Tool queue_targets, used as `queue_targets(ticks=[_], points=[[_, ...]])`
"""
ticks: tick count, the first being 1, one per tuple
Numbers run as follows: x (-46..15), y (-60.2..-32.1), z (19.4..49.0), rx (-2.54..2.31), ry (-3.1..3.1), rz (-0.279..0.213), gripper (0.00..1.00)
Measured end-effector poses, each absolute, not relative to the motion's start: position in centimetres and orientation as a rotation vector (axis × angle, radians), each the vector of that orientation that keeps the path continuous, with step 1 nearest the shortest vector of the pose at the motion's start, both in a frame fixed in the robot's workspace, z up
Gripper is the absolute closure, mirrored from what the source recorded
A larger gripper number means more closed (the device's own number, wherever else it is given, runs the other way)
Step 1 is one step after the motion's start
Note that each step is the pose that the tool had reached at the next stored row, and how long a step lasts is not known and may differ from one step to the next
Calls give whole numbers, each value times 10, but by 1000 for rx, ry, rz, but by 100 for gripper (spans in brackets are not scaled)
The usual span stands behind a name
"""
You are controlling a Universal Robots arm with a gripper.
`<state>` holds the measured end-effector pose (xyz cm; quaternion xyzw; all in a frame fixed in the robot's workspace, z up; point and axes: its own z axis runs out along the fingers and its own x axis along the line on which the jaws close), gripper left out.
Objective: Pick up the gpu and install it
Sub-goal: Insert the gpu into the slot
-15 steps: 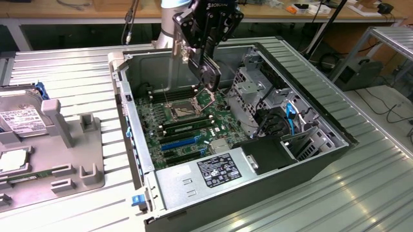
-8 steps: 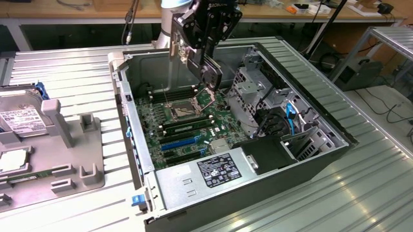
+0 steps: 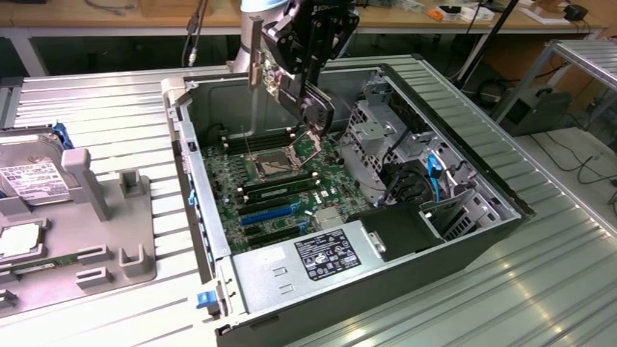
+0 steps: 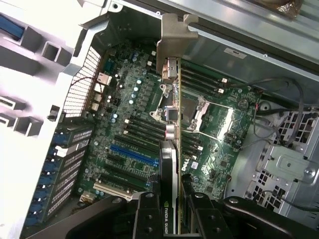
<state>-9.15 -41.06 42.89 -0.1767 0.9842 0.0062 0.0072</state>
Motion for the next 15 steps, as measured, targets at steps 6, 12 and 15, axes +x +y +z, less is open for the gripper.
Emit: queue_targets(ticks=[6,12,15], points=[[-92,-411,429,-553,3078,19,73],[-91,-411,429,-590,3071,20,73],[-91,-411,429,-611,3067,20,73]])
